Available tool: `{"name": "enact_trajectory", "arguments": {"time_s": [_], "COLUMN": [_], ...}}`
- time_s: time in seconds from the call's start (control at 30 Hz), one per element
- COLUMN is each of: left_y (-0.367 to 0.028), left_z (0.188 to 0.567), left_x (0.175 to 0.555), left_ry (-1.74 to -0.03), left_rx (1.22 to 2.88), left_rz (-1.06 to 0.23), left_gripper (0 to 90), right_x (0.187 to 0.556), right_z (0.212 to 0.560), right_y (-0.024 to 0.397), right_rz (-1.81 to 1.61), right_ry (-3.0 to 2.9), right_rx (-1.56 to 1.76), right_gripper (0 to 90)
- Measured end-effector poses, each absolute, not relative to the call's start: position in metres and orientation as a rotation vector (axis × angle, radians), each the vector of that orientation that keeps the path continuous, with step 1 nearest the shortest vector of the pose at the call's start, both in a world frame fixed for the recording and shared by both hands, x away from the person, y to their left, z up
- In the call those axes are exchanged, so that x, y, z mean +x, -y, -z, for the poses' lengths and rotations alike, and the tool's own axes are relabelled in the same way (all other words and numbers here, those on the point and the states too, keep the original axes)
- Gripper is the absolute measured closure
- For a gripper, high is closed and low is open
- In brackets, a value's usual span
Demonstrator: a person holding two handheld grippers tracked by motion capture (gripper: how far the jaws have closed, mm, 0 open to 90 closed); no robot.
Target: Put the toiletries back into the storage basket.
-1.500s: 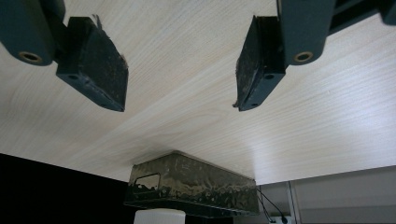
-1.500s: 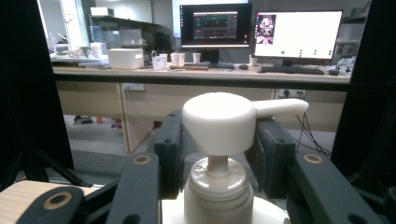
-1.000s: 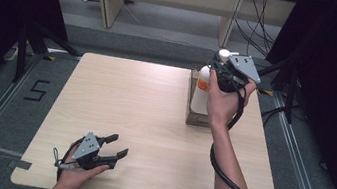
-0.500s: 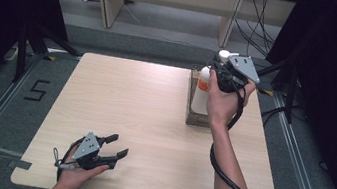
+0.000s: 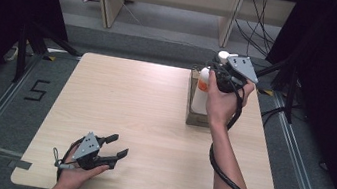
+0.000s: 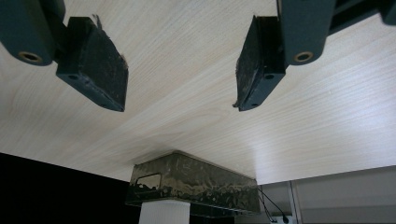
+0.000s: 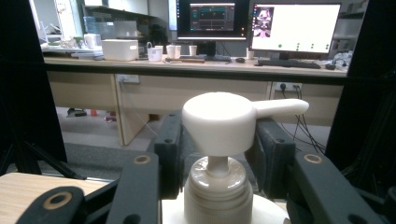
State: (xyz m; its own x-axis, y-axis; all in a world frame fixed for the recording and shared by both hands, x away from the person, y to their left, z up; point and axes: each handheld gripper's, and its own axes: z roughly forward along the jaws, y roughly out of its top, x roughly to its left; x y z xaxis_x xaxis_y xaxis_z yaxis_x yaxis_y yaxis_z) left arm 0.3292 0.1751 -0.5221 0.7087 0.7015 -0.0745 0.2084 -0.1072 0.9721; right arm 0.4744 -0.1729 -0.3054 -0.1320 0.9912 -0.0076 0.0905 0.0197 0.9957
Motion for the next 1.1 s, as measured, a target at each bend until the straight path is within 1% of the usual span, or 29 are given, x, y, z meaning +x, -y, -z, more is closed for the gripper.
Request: {"name": "enact_trajectory", "arguments": {"time_s": [1.1], "left_y": [-0.175], "left_z": [0.522], "left_x": [0.329], "left_ry": [-0.743], "left_rx": [1.669], "left_rz": [-0.489], "left_gripper": [33.8], "right_x": [0.477], "right_z": [0.324], "right_y": [0.173], "right_rz": [-1.232], "right_ry": [-1.409], "right_rx": [1.226], "right_gripper": [60.0]}}
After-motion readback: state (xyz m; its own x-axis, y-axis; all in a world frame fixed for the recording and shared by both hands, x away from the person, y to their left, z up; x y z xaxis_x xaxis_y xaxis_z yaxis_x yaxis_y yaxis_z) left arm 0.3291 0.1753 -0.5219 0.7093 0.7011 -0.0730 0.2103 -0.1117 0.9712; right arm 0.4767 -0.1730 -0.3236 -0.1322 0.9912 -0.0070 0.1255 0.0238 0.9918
